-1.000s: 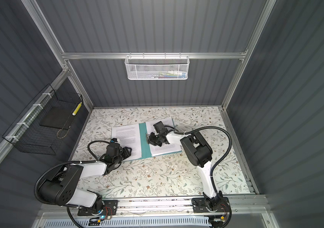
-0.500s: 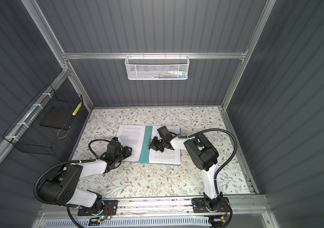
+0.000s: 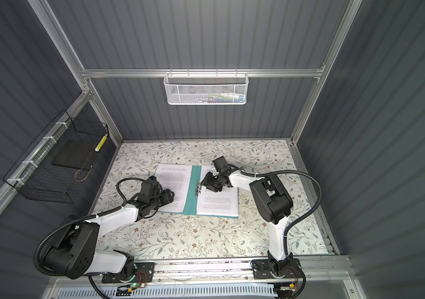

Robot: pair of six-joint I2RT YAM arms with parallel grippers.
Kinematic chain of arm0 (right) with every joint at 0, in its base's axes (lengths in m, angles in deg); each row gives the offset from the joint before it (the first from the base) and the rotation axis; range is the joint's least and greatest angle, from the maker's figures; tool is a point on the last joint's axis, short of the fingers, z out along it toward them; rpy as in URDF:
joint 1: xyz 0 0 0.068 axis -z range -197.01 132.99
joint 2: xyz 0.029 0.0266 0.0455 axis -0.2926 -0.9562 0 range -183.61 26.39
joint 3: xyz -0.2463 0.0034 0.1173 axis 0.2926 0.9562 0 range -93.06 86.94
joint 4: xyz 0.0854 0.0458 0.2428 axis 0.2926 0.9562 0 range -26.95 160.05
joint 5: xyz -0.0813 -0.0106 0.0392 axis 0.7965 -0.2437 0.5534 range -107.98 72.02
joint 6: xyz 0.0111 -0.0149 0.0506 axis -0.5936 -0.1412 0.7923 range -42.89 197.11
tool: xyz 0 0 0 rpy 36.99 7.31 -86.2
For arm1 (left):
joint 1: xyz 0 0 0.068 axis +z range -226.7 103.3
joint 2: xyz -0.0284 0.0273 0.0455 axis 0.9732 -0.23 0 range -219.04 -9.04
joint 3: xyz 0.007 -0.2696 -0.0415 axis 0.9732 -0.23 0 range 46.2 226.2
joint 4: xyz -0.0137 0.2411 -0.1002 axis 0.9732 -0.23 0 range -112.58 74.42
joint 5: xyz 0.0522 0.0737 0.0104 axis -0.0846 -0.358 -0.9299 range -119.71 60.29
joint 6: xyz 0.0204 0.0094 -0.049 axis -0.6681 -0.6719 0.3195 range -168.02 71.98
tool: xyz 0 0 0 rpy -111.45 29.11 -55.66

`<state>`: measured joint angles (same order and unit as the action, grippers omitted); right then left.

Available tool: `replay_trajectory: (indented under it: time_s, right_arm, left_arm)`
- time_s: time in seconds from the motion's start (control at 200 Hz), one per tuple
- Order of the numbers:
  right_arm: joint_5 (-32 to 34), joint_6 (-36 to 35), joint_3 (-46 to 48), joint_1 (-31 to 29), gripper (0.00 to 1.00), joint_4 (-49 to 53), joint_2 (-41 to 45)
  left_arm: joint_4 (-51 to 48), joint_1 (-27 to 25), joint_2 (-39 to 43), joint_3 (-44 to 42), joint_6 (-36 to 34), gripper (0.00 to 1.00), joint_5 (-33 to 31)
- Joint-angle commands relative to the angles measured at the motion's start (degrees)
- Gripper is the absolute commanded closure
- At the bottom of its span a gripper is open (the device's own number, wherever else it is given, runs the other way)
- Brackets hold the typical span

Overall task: Put the files into the folder
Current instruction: 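Release the clip and lift both grippers away from the folder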

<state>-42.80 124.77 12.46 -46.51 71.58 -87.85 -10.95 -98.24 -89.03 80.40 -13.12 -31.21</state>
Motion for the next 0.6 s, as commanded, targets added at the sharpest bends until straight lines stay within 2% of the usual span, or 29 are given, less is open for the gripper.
replay_trajectory:
  time_s: [0.0, 0.06, 0.135, 0.325, 0.455, 0.595]
  right_arm:
    - [3.59, -8.89, -1.88, 2.22, 0.45, 6.99, 4.68]
    - [4.95, -12.14, -2.29, 3.46, 0.4, 9.4, 6.97]
    - [10.02, -15.17, -1.62, 5.35, 0.36, 12.26, 10.47]
    - [14.83, -17.18, 7.37, 12.28, 0.3, 13.4, 20.84]
    - [14.48, -16.82, 12.12, 15.22, 0.28, 13.44, 24.49]
    - [15.05, -16.72, 15.86, 16.82, 0.27, 13.44, 26.06]
  left_arm:
    - [-4.5, 0.11, 0.5, 4.87, -4.47, 0.3, -2.54]
    - [-5.61, 0.33, 0.37, 7.18, -6.04, 0.28, -3.61]
    - [-8.02, 1.15, -0.2, 10.66, -7.61, 0.27, -4.95]
    - [-11.99, 6.95, -3.25, 18.54, -10.81, 0.25, -4.19]
    - [-13.47, 11.79, -7.47, 22.51, -10.3, 0.24, -2.59]
    - [-15.52, 14.59, -11.77, 24.56, -9.5, 0.24, -1.62]
